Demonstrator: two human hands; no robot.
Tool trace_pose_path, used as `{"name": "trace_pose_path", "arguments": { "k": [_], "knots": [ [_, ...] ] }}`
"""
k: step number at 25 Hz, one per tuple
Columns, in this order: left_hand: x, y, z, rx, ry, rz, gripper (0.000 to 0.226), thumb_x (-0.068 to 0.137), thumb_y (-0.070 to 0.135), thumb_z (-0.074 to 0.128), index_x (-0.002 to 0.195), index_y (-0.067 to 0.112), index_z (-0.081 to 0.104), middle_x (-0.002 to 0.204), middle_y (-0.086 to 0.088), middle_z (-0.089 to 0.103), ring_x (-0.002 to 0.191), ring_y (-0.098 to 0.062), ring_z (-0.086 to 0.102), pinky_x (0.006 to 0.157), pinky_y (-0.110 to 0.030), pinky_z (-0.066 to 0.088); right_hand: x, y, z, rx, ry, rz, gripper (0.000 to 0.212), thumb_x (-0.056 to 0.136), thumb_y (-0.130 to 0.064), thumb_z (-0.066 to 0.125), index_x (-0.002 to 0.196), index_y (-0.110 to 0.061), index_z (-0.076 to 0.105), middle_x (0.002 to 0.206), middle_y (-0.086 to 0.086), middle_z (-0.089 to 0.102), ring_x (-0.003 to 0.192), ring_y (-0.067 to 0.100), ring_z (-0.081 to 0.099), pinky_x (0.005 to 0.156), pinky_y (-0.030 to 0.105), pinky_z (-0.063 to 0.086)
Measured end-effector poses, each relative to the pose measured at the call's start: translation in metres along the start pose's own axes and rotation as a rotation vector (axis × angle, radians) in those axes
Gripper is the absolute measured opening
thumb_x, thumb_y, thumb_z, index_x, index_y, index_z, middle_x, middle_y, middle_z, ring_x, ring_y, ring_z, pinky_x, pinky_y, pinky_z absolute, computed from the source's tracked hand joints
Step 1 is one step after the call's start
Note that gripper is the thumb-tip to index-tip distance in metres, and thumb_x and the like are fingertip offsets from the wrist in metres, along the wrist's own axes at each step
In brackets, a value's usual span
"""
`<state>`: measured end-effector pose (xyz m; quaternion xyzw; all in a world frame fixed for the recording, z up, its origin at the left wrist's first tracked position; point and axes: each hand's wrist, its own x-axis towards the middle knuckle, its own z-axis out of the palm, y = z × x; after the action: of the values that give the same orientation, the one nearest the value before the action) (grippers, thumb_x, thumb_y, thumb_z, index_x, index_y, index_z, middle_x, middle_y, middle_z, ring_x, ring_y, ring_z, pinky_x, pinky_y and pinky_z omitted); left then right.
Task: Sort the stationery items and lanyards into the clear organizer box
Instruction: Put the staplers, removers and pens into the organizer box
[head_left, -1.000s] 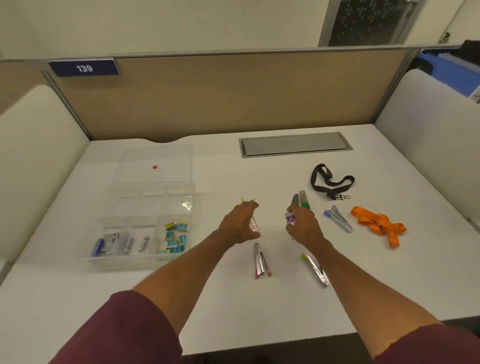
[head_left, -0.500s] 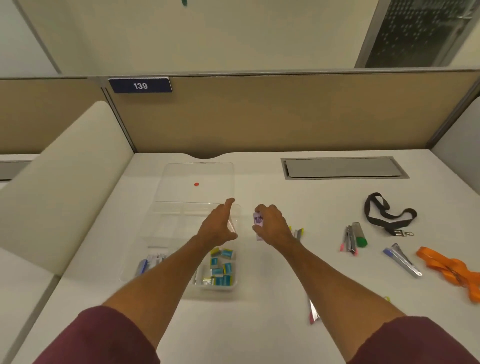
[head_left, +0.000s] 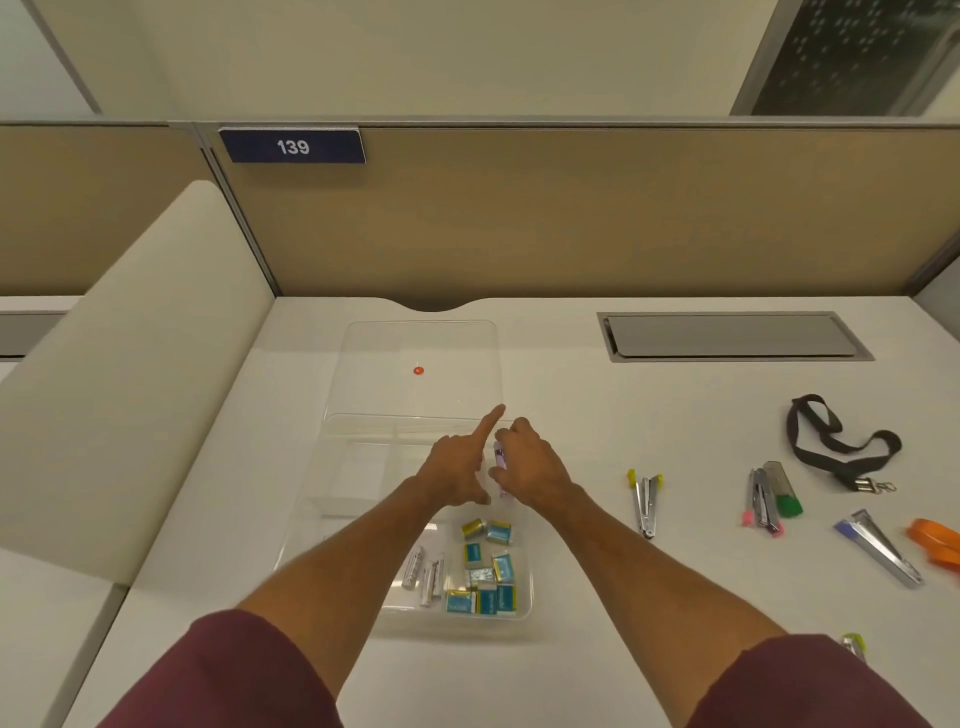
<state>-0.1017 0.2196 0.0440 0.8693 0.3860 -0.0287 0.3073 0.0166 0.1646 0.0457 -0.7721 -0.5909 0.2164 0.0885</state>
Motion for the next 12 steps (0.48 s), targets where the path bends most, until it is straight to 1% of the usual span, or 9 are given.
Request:
{"name": "trace_pose_path", "arguments": {
  "k": [1, 3, 4, 6, 7, 8, 10, 12],
  "knots": [
    [0.002, -0.001, 0.001, -0.009, -0.012, 0.018, 0.125, 0.066, 0.020, 0.086, 0.151, 0.031, -0.004, 0.119, -0.014, 0.066, 0.101, -0.027, 0.064, 0.102, -0.039, 0.045, 0.002, -0.001, 0.001, -0.028, -0.020, -0.003, 0.040, 0.089, -0.021, 0.063, 0.124, -0.006, 0.052, 0.128, 0.012, 0.044, 0.105, 0.030, 0.061, 0.086, 0.037, 0.050],
    [0.005, -0.004, 0.002, -0.033, -0.032, 0.038, 0.123, 0.068, 0.022, 0.085, 0.152, 0.028, -0.005, 0.131, -0.010, 0.061, 0.112, -0.027, 0.061, 0.114, -0.042, 0.031, 0.006, -0.004, 0.004, -0.075, -0.046, -0.006, 0.043, 0.089, -0.021, 0.063, 0.127, -0.005, 0.050, 0.131, 0.012, 0.043, 0.109, 0.030, 0.060, 0.087, 0.037, 0.050],
    [0.007, -0.005, 0.002, -0.052, -0.028, 0.035, 0.122, 0.068, 0.022, 0.085, 0.152, 0.027, -0.003, 0.134, -0.009, 0.059, 0.117, -0.028, 0.058, 0.115, -0.042, 0.030, 0.007, -0.005, 0.005, -0.083, -0.051, -0.004, 0.046, 0.090, -0.021, 0.063, 0.130, -0.005, 0.049, 0.133, 0.012, 0.043, 0.111, 0.029, 0.059, 0.088, 0.036, 0.050],
    [0.010, -0.007, 0.003, -0.072, 0.014, 0.018, 0.113, 0.072, 0.019, 0.081, 0.152, 0.026, 0.001, 0.136, -0.010, 0.056, 0.121, -0.027, 0.054, 0.109, -0.040, 0.040, 0.008, -0.006, 0.008, -0.072, -0.033, 0.002, 0.049, 0.090, -0.020, 0.063, 0.133, -0.005, 0.046, 0.137, 0.011, 0.040, 0.112, 0.029, 0.059, 0.089, 0.037, 0.051],
    [0.011, -0.007, 0.003, -0.069, 0.044, 0.012, 0.107, 0.074, 0.018, 0.077, 0.152, 0.025, 0.004, 0.138, -0.010, 0.053, 0.123, -0.027, 0.052, 0.106, -0.040, 0.043, 0.006, -0.005, 0.008, -0.065, -0.007, 0.001, 0.049, 0.091, -0.020, 0.062, 0.135, -0.005, 0.044, 0.138, 0.011, 0.039, 0.112, 0.029, 0.059, 0.089, 0.037, 0.051],
    [0.012, -0.007, 0.003, -0.059, 0.080, 0.008, 0.101, 0.076, 0.019, 0.074, 0.152, 0.024, 0.008, 0.143, -0.009, 0.048, 0.127, -0.026, 0.048, 0.107, -0.040, 0.042, 0.003, -0.004, 0.008, -0.061, 0.024, -0.002, 0.049, 0.092, -0.020, 0.060, 0.136, -0.006, 0.043, 0.140, 0.011, 0.038, 0.113, 0.028, 0.057, 0.090, 0.038, 0.051],
    [0.016, -0.005, 0.005, -0.027, 0.139, 0.008, 0.092, 0.078, 0.024, 0.072, 0.150, 0.023, 0.015, 0.152, -0.005, 0.038, 0.136, -0.026, 0.040, 0.111, -0.040, 0.037, -0.003, 0.004, 0.004, -0.033, 0.093, 0.011, 0.047, 0.093, -0.022, 0.057, 0.136, -0.008, 0.043, 0.139, 0.009, 0.038, 0.117, 0.027, 0.053, 0.090, 0.039, 0.051],
    [0.020, 0.004, 0.007, 0.011, 0.156, 0.021, 0.085, 0.081, 0.030, 0.070, 0.149, 0.022, 0.020, 0.155, -0.003, 0.033, 0.139, -0.025, 0.035, 0.113, -0.040, 0.033, -0.013, 0.016, -0.002, 0.000, 0.159, 0.050, 0.043, 0.093, -0.023, 0.057, 0.132, -0.010, 0.047, 0.134, 0.008, 0.042, 0.117, 0.025, 0.050, 0.087, 0.038, 0.051]
  ]
}}
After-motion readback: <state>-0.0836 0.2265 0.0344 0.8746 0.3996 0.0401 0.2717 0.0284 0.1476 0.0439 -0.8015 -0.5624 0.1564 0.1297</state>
